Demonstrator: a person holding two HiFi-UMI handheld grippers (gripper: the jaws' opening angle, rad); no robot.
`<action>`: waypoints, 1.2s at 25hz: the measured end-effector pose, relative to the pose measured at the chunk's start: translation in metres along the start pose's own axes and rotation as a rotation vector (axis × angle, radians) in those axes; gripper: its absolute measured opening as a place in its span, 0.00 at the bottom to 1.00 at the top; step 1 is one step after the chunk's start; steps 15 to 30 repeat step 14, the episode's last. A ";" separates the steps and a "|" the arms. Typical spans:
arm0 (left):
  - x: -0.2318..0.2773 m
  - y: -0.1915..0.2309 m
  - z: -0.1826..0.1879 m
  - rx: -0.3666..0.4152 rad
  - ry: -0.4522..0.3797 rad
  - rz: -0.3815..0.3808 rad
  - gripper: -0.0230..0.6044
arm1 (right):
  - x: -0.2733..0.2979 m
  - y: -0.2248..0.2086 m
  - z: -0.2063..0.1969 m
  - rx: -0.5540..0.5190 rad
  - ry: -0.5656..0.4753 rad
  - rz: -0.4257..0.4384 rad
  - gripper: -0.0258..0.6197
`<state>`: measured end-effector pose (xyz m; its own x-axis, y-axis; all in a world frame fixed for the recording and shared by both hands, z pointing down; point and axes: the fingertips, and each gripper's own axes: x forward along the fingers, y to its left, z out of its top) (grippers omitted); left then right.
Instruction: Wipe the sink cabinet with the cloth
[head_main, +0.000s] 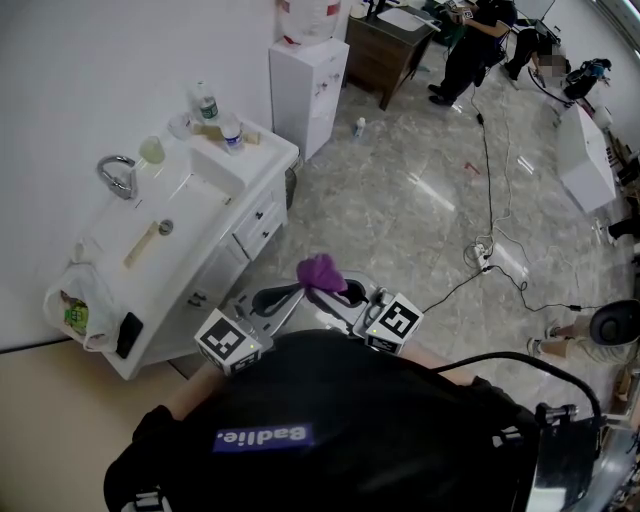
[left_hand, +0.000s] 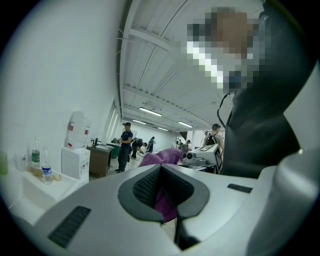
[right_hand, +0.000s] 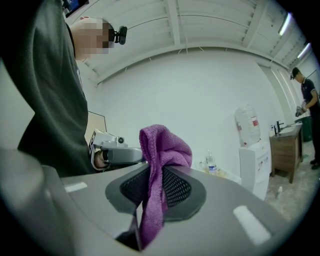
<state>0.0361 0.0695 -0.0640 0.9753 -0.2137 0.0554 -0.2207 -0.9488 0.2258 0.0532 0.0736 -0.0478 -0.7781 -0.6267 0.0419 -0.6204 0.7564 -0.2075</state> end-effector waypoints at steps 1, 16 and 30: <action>0.000 -0.001 -0.001 0.008 0.003 -0.002 0.04 | 0.000 0.001 0.002 -0.001 -0.002 0.004 0.13; -0.007 -0.002 0.005 0.009 0.004 0.030 0.04 | -0.004 0.004 0.000 0.005 0.000 0.017 0.13; -0.007 -0.002 0.005 0.009 0.004 0.030 0.04 | -0.004 0.004 0.000 0.005 0.000 0.017 0.13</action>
